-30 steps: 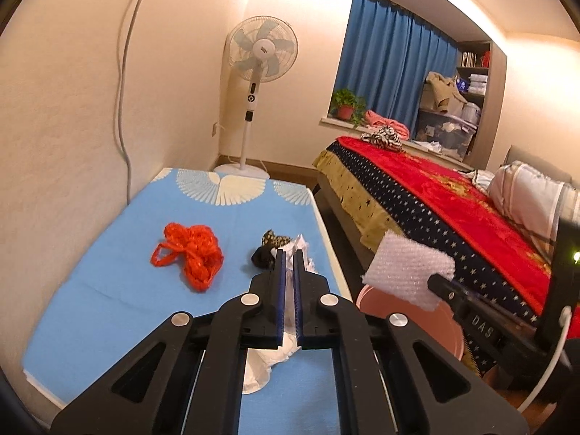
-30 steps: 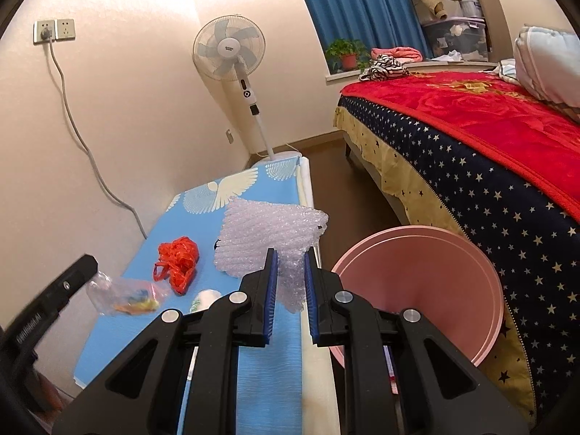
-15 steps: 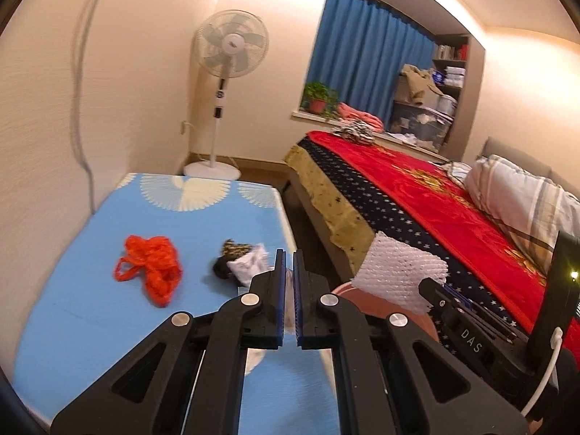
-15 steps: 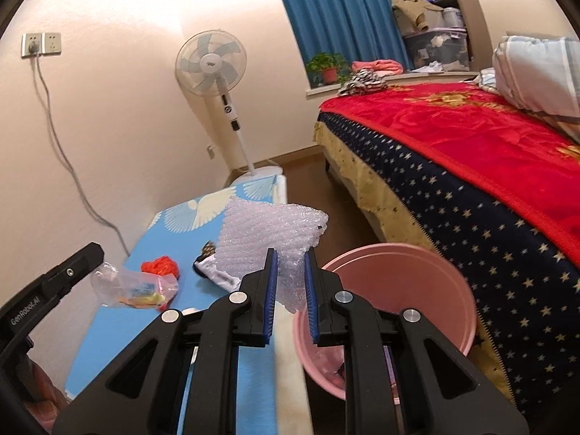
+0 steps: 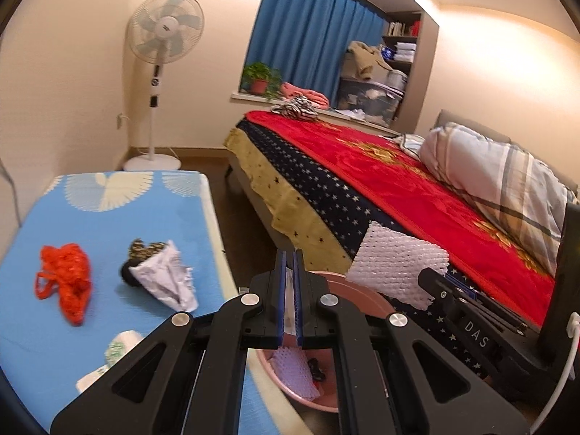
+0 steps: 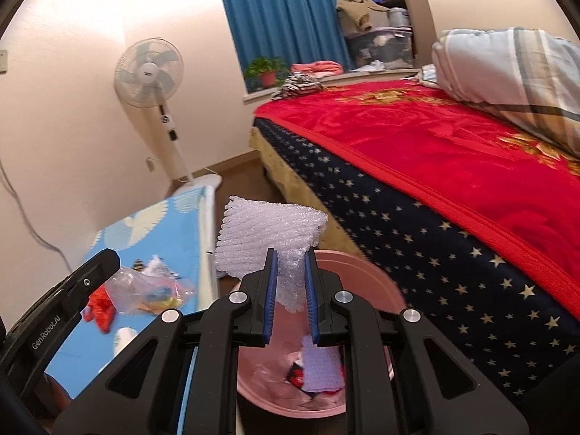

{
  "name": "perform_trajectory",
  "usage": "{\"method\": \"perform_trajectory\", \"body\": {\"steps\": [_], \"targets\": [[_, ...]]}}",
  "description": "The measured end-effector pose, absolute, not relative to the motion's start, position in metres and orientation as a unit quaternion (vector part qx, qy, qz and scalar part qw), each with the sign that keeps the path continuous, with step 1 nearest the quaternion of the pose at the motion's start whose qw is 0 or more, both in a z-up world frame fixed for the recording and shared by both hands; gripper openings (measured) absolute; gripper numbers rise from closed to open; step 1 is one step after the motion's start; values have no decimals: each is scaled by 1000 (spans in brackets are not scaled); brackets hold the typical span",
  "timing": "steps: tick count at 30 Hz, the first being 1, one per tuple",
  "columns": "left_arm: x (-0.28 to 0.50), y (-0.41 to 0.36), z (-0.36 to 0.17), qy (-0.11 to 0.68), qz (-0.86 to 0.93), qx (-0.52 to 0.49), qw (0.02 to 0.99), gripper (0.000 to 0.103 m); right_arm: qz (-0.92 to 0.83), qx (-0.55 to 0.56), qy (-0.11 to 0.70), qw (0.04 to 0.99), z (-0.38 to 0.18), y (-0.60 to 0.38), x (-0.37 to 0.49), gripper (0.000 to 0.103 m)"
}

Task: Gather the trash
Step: 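Carry the bubble wrap over the pink bin with the right tool, then open the right tool to drop the bubble wrap into the bin, then move both tools back over the mattress toward the crumpled paper and red bag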

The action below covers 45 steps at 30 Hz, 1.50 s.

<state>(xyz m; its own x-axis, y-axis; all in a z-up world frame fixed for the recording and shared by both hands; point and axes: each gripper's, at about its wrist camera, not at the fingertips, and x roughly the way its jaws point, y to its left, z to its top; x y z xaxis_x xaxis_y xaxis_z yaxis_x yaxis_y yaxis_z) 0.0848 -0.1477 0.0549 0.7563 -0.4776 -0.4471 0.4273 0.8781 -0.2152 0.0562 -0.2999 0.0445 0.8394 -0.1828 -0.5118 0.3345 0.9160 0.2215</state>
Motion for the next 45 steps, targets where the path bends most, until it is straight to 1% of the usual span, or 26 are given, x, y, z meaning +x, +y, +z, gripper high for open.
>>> {"method": "perform_trajectory", "body": {"steps": [13,24,27,28,29,30,31,45], "targets": [[108,-186,26,270,-283,-28,920,4,-179,131,268,938,26,-309,61,15],[114,-197,17,281,-298,-24,912,4,-192,135,278,932,19,-314,67,15],[116,-197,15,288,-306,-31,907,4,-196,140,279,929,19,-315,67,21],[116,-196,14,289,-305,-33,907,6,-198,143,282,928,19,-315,68,27],[117,-195,13,291,-304,-36,906,13,-200,144,283,927,19,-316,68,33],[118,-194,13,293,-303,-38,906,17,-203,146,282,926,19,-316,68,44],[118,-193,12,294,-301,-40,906,22,-205,146,281,926,19,-317,67,48],[108,-176,22,285,-277,-34,917,22,-186,129,272,935,22,-303,63,48]]}}
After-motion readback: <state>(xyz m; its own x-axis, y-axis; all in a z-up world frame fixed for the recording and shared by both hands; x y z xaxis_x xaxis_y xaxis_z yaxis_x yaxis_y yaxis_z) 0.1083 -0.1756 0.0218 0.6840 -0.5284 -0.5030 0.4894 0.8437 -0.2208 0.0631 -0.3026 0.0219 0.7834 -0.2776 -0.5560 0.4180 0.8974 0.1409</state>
